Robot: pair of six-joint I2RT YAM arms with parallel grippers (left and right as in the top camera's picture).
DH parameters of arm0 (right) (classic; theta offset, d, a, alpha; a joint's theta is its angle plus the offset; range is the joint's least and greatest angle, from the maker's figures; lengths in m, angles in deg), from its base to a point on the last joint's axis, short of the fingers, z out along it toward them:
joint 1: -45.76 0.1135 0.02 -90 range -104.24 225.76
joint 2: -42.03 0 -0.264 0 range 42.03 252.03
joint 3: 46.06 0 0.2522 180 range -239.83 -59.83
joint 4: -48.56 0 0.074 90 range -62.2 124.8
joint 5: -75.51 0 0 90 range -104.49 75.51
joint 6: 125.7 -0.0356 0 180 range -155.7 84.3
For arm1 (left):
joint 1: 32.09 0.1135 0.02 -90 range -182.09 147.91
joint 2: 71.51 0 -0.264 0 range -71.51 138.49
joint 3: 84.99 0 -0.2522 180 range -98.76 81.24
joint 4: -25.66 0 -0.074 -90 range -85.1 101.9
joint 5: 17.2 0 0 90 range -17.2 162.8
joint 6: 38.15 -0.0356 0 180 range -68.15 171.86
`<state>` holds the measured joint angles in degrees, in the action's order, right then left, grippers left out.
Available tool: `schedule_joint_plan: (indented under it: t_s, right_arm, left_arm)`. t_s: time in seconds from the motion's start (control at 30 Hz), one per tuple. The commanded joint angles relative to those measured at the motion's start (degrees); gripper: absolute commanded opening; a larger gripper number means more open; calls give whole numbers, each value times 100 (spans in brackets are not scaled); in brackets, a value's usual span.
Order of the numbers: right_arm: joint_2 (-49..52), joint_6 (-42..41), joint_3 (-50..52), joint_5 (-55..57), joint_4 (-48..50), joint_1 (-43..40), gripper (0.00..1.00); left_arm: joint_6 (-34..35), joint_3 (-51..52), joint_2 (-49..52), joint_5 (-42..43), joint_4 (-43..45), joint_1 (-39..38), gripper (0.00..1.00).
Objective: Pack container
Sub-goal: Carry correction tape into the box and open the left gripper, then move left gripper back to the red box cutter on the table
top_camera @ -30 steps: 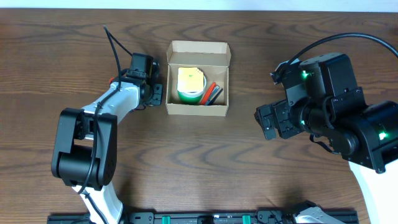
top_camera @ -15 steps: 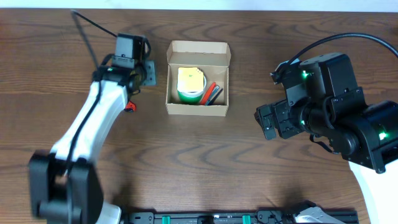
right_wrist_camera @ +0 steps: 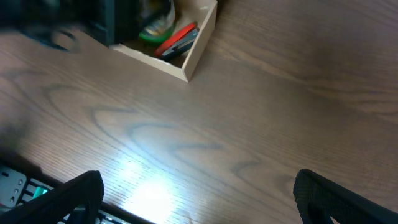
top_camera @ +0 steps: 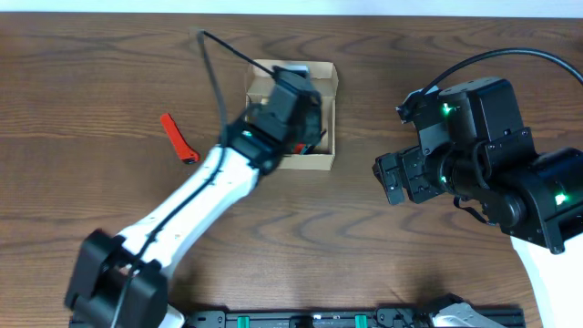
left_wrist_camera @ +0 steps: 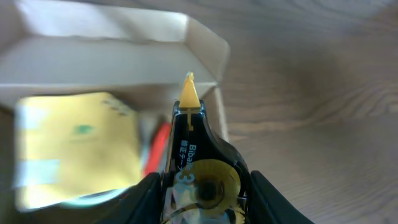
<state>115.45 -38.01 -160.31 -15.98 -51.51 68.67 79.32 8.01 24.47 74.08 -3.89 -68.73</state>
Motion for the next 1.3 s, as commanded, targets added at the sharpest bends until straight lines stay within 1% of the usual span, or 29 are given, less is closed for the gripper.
schedule_joint_plan:
  t_s: [0.0,0.13,0.23,0.27,0.33,0.4,0.47,0.57,0.63,0.7,0.73,0.8,0.83,0.93,1.0,1.07,1.13,1.27]
  right_arm:
    - [-55,68,2,17,-11,-39,99]
    - [-55,68,2,17,-11,-39,99]
    - [-55,68,2,17,-11,-39,99]
    - [-55,68,2,17,-11,-39,99]
    - [-55,68,2,17,-11,-39,99]
    - [-55,68,2,17,-11,-39,99]
    - [-55,68,2,17,-11,-39,99]
    - [-55,68,2,17,-11,-39,99]
    - [-55,68,2,17,-11,-39,99]
    - [-55,68,2,17,-11,-39,99]
    - [-55,68,2,17,-11,-39,99]
    - [-55,68,2,17,-11,-39,99]
    - [-55,68,2,17,-11,-39,99]
    - [-55,68,2,17,-11,-39,99]
    - [-55,68,2,17,-11,-39,99]
    - [-55,68,2,17,-11,-39,99]
    - [-55,68,2,17,-11,-39,99]
    - [-55,68,2,17,-11,-39,99]
  left_arm:
    - [326,-28,297,-127,284,-74,27]
    - [411,-28,531,-125,483,-79,29]
    - [400,-28,649,-125,579,-79,34]
    - [398,-28,680,-125,603,-79,40]
    - [385,-28,713,-125,656,-79,62]
    - [358,-35,693,-127,715,-79,78]
    - [140,-81,610,-140,710,-50,81]
    - [-256,-212,337,-208,509,20,82]
    - [-282,-341,28,-398,133,90,80]
    - [-280,-428,-374,-868,-363,181,79]
    - [-249,-442,-623,-1285,-673,232,78]
    - [68,-442,-1032,-2065,-1274,361,79]
    - [396,-442,-1259,-2474,-1692,470,80]
    - [1143,-439,-1718,-3095,-2830,946,83]
    - [1377,-422,-1808,-3139,-3383,1381,83]
    - [1436,-313,-1784,-3003,-3576,1801,85]
    - [1436,-105,-1727,-2736,-3480,2170,86]
    - [1408,402,-1512,-2199,-2865,2732,87]
